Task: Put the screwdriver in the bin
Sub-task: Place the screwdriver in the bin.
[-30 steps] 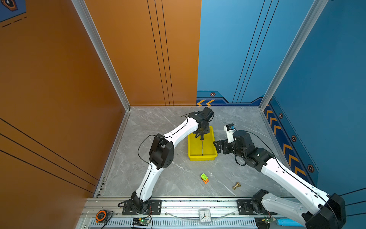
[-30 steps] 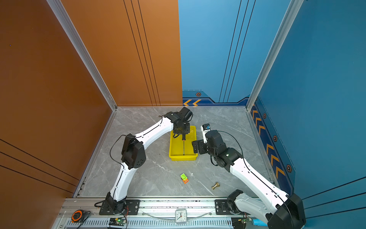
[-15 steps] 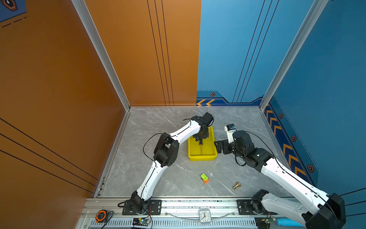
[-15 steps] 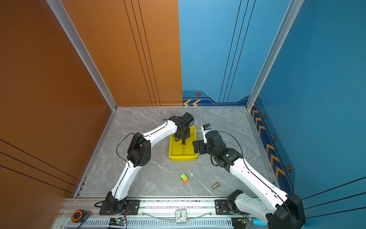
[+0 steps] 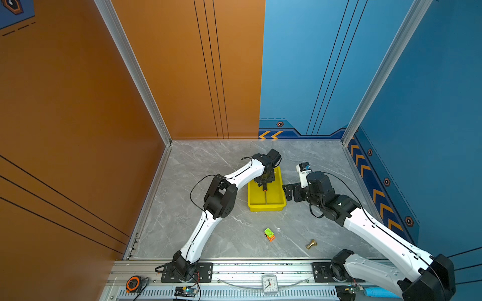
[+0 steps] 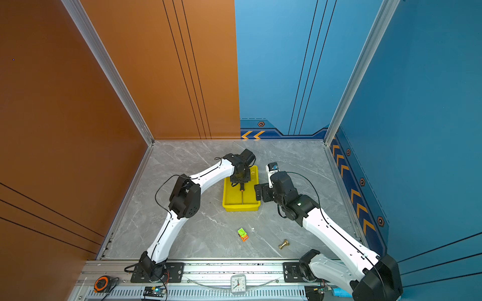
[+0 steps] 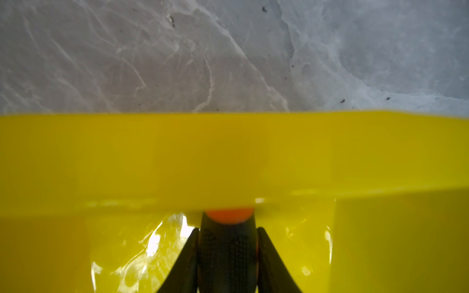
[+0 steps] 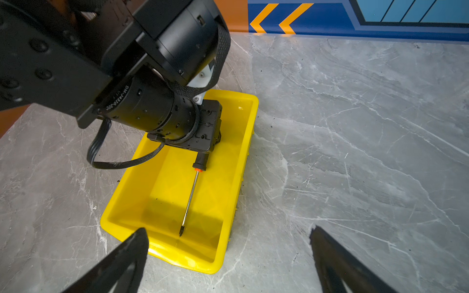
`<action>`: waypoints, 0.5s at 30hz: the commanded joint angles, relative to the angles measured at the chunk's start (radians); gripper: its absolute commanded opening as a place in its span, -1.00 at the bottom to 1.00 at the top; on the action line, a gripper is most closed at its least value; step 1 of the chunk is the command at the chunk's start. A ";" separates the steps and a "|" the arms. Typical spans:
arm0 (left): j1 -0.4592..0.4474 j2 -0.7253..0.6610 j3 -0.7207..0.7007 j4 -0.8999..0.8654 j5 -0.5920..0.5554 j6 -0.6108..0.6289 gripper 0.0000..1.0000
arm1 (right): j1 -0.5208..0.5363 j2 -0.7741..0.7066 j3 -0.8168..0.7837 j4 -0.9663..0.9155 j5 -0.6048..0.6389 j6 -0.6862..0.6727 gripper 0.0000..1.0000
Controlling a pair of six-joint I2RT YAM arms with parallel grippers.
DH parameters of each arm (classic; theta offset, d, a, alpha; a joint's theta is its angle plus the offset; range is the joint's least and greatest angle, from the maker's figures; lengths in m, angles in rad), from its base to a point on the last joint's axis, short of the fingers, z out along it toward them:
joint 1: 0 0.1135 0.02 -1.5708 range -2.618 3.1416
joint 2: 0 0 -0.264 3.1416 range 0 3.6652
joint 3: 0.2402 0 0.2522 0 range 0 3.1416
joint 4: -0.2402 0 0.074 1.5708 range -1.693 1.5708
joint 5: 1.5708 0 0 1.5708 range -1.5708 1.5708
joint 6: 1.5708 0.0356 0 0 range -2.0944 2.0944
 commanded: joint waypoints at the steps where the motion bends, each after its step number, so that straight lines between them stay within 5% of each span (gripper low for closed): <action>1: 0.008 0.008 0.000 0.007 -0.004 -0.008 -0.24 | 0.002 -0.013 -0.001 0.014 0.041 0.005 1.00; 15: -0.002 -0.182 -0.048 0.009 0.035 0.069 0.58 | 0.001 -0.022 0.049 -0.027 0.106 0.029 1.00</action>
